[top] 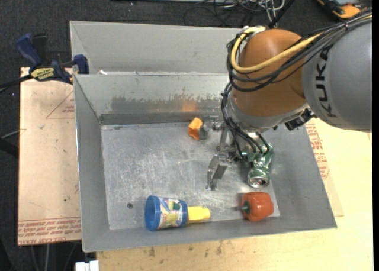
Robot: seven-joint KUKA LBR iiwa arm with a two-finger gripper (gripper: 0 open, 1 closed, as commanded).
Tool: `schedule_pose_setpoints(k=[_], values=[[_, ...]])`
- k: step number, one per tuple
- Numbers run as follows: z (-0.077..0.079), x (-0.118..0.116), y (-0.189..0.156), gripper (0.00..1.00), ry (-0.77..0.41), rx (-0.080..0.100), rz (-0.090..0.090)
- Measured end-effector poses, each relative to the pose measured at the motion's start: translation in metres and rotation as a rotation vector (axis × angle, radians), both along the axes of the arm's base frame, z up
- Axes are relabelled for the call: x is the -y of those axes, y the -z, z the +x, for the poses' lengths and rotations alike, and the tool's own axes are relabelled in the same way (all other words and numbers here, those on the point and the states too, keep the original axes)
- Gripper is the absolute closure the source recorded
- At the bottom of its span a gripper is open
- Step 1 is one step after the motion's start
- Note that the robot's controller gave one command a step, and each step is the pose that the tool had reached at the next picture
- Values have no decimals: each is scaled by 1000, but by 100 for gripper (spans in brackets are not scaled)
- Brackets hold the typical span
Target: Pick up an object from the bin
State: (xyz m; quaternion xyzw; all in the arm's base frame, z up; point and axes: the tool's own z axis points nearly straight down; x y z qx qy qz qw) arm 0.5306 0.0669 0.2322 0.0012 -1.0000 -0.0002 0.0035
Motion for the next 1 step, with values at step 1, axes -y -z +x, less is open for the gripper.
schedule_pose_setpoints(k=[1], values=[[2, 0, -4, 0, 2, 8, 1]])
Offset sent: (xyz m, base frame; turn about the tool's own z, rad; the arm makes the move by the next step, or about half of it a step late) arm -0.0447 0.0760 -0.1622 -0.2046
